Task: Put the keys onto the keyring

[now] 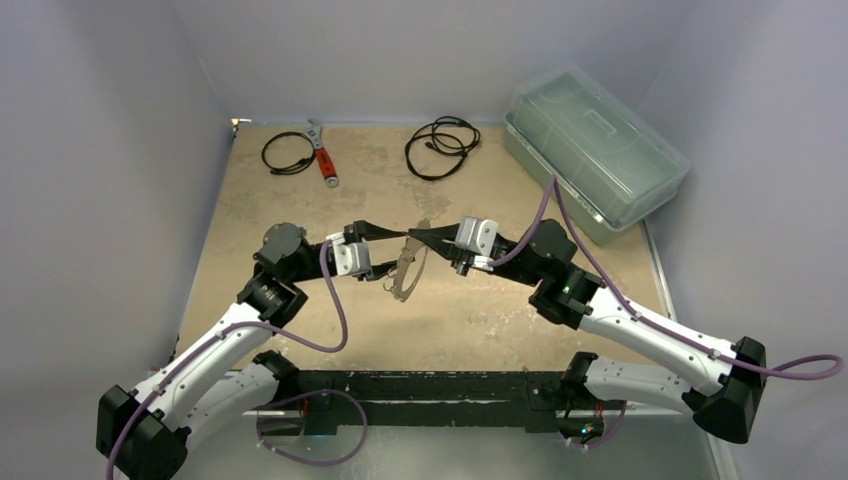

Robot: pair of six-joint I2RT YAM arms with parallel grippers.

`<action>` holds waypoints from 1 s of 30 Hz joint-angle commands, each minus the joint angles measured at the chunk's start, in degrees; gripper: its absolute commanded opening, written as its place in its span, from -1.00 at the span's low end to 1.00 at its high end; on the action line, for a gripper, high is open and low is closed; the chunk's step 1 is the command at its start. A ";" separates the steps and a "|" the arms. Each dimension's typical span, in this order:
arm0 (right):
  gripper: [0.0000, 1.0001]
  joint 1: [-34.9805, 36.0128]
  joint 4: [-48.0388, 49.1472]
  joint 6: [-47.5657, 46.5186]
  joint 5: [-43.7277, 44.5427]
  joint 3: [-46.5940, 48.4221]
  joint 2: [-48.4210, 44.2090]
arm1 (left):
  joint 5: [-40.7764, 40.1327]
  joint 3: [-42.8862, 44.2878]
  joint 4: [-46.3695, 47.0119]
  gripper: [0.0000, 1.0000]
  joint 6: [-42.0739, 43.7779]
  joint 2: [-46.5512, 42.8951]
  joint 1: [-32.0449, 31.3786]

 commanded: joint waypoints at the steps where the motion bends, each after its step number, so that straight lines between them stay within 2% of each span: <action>1: -1.00 -0.24 4.53 0.64 -1.15 -0.03 -0.63 | 2.48 -1.02 5.95 -0.10 -3.10 -1.07 0.35; 5: -1.00 -0.23 4.75 0.81 -1.88 0.18 -0.44 | 2.82 -0.91 6.53 -0.35 -3.59 -0.43 0.35; 12: -1.00 -0.25 4.51 0.86 -1.94 -0.08 -0.67 | 2.91 -0.40 5.26 -0.96 -2.59 0.03 0.52; 13: -1.00 -0.25 4.37 0.87 -1.81 -0.14 -0.74 | 2.73 -0.19 4.92 -1.00 -2.57 0.11 0.64; 23: -1.00 -0.27 2.91 0.49 0.49 -1.03 -1.92 | 0.98 1.25 -0.66 -1.00 1.17 0.17 0.87; 30: -1.00 -0.30 1.89 0.83 6.30 -1.39 -1.37 | -2.98 3.97 -9.73 -1.00 7.10 1.16 0.87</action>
